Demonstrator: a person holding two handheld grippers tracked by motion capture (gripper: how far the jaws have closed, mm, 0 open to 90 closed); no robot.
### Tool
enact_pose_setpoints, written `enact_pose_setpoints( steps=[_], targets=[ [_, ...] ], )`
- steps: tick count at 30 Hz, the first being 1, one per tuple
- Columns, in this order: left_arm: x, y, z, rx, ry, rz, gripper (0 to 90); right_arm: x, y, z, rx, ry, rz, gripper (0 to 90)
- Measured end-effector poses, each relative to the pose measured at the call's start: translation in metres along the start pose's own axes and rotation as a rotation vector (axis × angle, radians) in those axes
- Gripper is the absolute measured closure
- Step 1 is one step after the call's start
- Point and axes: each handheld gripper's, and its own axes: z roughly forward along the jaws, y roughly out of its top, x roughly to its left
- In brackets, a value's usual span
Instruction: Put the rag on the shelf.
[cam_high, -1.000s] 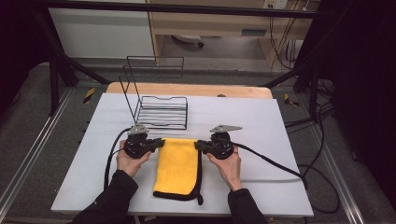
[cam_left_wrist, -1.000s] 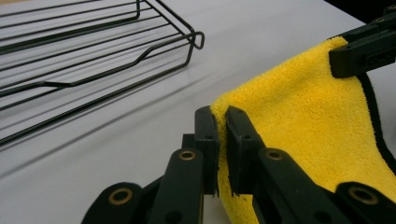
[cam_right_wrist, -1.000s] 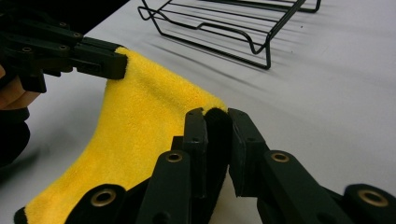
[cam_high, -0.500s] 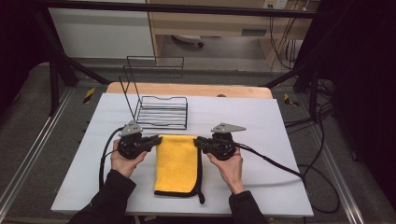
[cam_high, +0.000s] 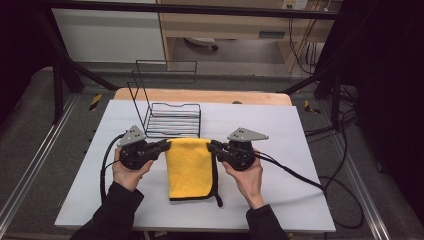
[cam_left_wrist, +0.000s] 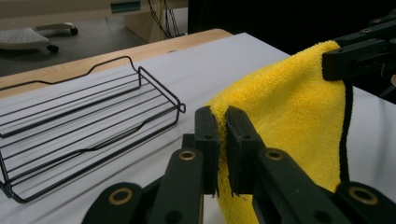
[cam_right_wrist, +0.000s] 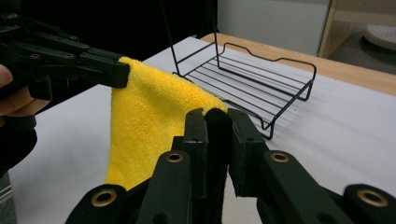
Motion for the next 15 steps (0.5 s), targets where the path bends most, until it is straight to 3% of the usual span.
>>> enact_pose_setpoints(
  steps=[15],
  targets=[
    [-0.004, 0.015, -0.018, -0.1, 0.028, 0.018, 84.0, 0.01, 0.022, -0.01, -0.081, -0.011, -0.059, 79.2]
  ],
)
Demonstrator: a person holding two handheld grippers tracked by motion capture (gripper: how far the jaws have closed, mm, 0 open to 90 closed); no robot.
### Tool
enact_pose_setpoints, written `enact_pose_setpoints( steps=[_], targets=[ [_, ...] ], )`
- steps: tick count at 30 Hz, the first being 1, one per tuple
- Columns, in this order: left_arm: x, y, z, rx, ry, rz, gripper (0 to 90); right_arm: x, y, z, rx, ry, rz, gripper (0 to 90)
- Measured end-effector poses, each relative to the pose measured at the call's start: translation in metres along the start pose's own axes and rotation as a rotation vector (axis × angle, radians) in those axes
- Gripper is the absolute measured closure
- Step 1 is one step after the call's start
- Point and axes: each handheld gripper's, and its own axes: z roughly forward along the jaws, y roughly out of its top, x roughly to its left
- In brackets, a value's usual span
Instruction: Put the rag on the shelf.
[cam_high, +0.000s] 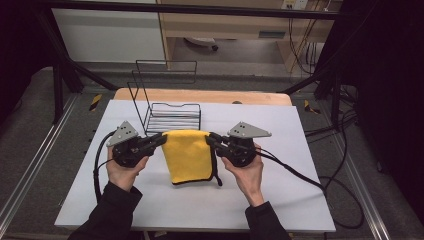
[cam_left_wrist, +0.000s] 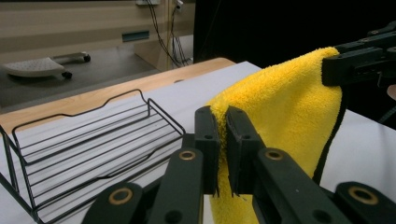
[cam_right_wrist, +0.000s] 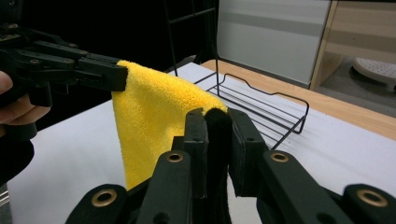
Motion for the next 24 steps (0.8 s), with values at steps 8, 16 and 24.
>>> enact_pose_setpoints(
  steps=[8, 16, 24],
  targets=[
    [0.002, 0.008, -0.005, -0.042, 0.018, 0.005, 84.0, 0.005, 0.012, -0.001, -0.037, -0.005, -0.025, 79.3],
    [0.004, 0.019, -0.008, -0.092, 0.036, 0.009, 84.0, 0.008, 0.024, -0.002, -0.084, -0.019, -0.047, 79.3],
    [0.008, 0.035, -0.015, -0.145, 0.053, 0.008, 84.1, 0.013, 0.041, -0.002, -0.131, -0.029, -0.067, 79.3]
  ],
)
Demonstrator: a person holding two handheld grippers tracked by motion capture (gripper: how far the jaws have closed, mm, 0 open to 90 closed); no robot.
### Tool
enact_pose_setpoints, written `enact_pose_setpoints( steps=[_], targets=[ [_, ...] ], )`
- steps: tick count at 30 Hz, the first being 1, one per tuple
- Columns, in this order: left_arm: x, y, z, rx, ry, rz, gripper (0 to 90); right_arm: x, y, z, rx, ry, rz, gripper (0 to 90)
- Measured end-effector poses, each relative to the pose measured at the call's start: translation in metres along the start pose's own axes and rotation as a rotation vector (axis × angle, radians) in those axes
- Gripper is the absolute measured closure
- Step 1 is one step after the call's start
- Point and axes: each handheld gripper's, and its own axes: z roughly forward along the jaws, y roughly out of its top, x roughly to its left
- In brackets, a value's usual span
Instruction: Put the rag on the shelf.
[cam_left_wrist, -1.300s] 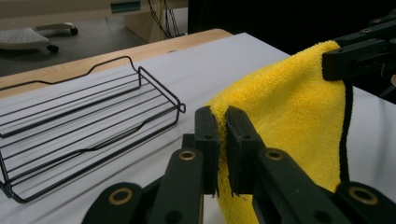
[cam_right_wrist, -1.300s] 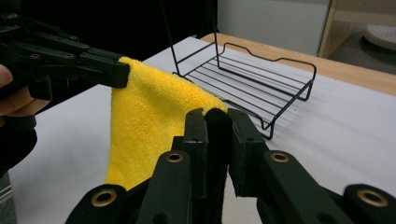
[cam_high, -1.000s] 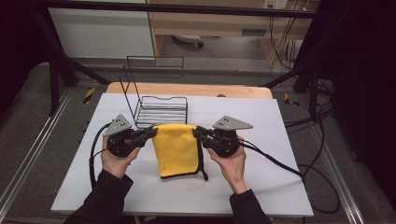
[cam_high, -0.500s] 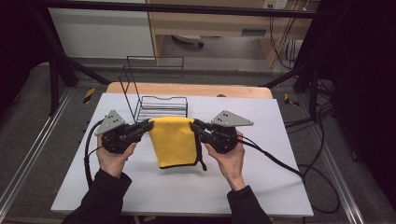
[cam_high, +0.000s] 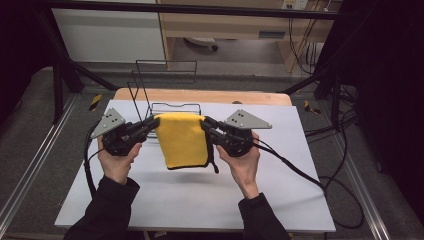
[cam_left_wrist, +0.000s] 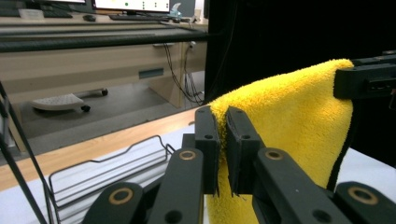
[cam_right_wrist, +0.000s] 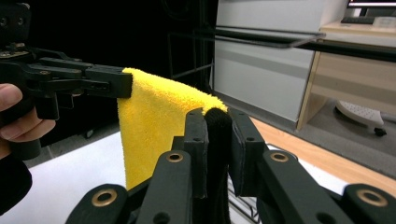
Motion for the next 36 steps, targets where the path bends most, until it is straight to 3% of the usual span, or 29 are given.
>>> enact_pose_setpoints(
  steps=[17, 36],
  targets=[
    [0.014, 0.031, -0.004, -0.098, 0.036, -0.018, 84.3, 0.004, 0.03, 0.015, -0.092, -0.031, -0.031, 79.4],
    [0.019, 0.064, -0.009, -0.205, 0.051, -0.014, 84.4, 0.004, 0.064, 0.021, -0.193, -0.065, -0.062, 79.4]
  ],
)
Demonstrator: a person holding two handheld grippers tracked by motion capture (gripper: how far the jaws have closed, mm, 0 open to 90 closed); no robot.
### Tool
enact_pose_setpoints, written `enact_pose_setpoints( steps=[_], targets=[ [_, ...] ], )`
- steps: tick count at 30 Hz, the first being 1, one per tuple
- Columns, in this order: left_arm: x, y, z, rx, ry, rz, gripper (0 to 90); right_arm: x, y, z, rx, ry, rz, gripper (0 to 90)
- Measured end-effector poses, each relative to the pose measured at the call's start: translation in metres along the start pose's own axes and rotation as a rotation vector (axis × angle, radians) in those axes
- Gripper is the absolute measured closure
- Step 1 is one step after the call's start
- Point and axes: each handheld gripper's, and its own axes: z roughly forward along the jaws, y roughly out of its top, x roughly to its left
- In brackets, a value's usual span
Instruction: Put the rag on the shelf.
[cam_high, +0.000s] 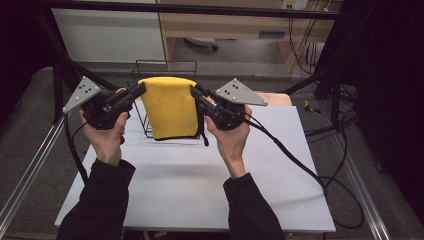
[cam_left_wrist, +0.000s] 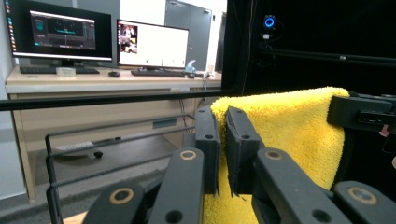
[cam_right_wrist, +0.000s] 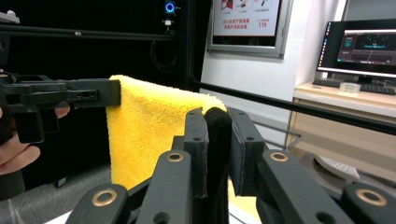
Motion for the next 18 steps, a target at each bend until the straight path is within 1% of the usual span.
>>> enact_pose_setpoints(
  steps=[6, 7, 8, 11, 18],
  targets=[
    [0.003, 0.011, 0.0, -0.019, 0.01, 0.01, 84.4, 0.0, 0.01, 0.006, -0.016, -0.003, -0.005, 79.4],
    [0.004, 0.013, 0.0, -0.025, 0.018, 0.019, 84.4, 0.0, 0.011, 0.007, -0.02, -0.004, -0.005, 79.4],
    [0.004, 0.014, 0.0, -0.029, 0.013, 0.012, 84.4, 0.0, 0.013, 0.008, -0.024, -0.003, -0.005, 79.4],
    [0.006, 0.019, 0.001, -0.044, 0.016, 0.01, 84.4, 0.001, 0.018, 0.011, -0.037, -0.004, -0.008, 79.4],
    [0.01, 0.033, 0.002, -0.066, 0.034, 0.028, 84.4, 0.002, 0.029, 0.018, -0.062, -0.009, -0.018, 79.5]
  ],
)
